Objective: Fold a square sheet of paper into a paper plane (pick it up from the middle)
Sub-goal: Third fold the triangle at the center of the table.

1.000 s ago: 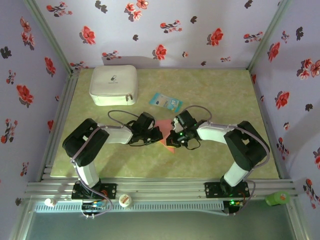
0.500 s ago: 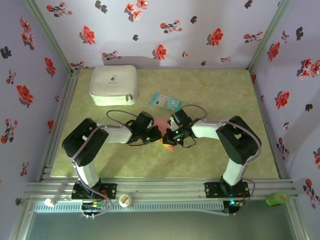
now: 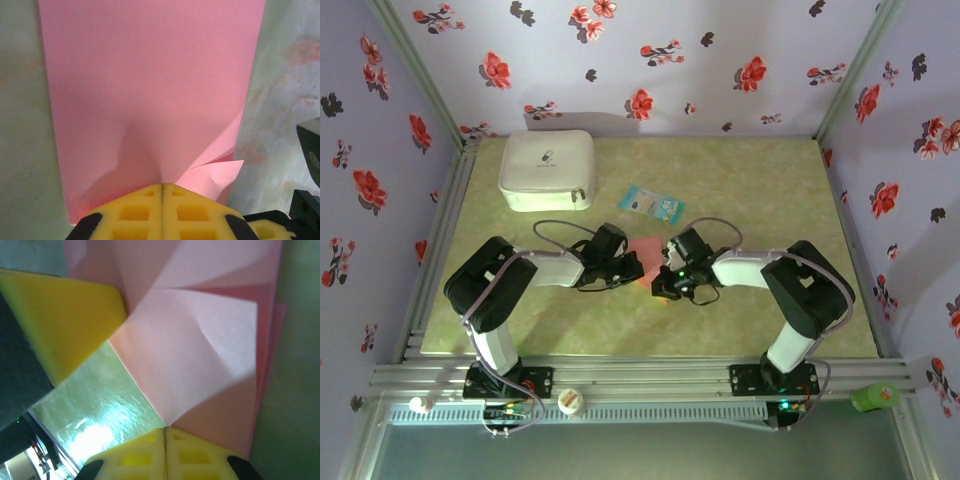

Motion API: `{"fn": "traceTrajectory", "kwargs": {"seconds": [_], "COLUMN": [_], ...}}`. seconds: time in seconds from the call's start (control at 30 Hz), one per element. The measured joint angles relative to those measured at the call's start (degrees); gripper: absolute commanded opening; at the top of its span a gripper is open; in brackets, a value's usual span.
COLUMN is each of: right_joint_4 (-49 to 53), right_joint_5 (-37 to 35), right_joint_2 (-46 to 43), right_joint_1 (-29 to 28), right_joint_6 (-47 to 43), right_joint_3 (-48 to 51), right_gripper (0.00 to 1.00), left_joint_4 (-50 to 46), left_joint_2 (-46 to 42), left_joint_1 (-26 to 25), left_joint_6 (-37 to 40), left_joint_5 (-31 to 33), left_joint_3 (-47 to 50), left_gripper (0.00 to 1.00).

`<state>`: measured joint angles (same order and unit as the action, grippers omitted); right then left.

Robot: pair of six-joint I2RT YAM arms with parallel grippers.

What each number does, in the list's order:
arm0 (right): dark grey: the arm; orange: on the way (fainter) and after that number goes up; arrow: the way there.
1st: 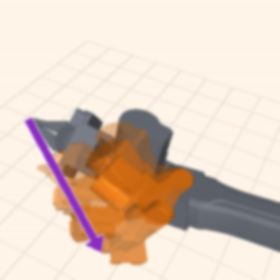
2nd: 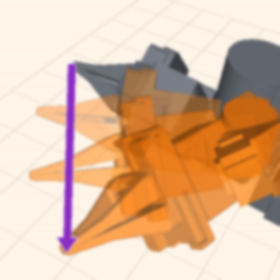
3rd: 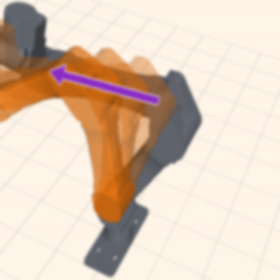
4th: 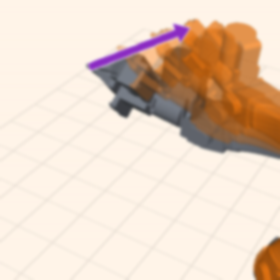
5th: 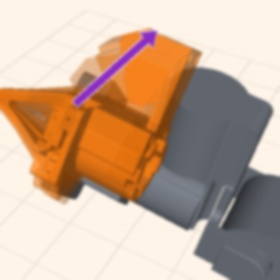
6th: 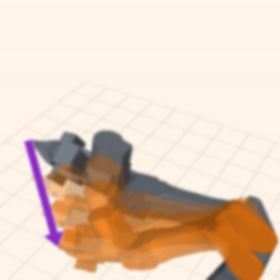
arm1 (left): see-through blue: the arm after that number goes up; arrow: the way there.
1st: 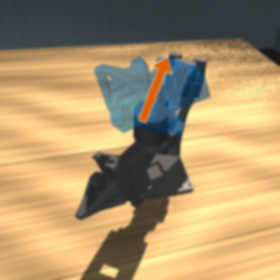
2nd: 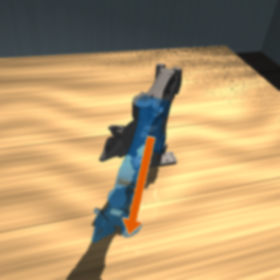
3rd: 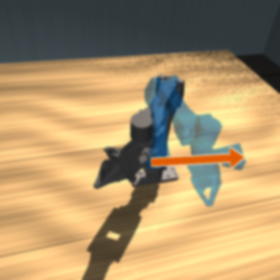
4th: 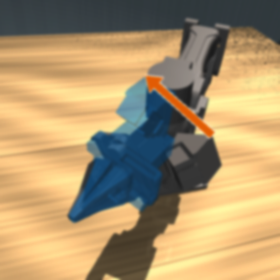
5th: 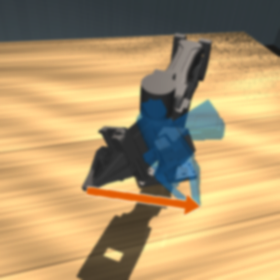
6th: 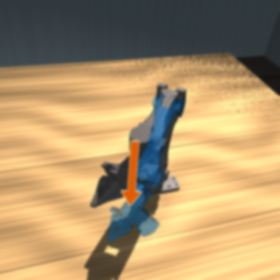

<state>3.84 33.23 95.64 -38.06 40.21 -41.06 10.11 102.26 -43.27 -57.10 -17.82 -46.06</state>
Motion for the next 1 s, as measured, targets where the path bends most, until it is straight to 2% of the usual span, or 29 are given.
{"fn": "traceTrajectory", "kwargs": {"seconds": [0.37, 0.67, 1.0], "right_joint_4": [2.0, 4.7, 0.2], "right_joint_5": [1.7, 1.7, 1.7], "right_joint_2": [-5.6, -13.5, -3.4], "right_joint_1": [1.8, 2.5, 2.7], "right_joint_6": [-2.3, -1.6, 1.6], "right_joint_3": [5.7, 5.2, 2.0], "right_gripper": [0.09, 0.10, 0.09], "left_joint_4": [0.0, 0.0, 0.0], "left_joint_2": [0.0, 0.0, 0.0], "left_joint_1": [0.0, 0.0, 0.0], "left_joint_6": [0.0, 0.0, 0.0], "left_joint_5": [0.1, 0.0, 0.0], "left_joint_3": [0.0, 0.0, 0.0], "left_gripper": [0.00, 0.00, 0.00]}}
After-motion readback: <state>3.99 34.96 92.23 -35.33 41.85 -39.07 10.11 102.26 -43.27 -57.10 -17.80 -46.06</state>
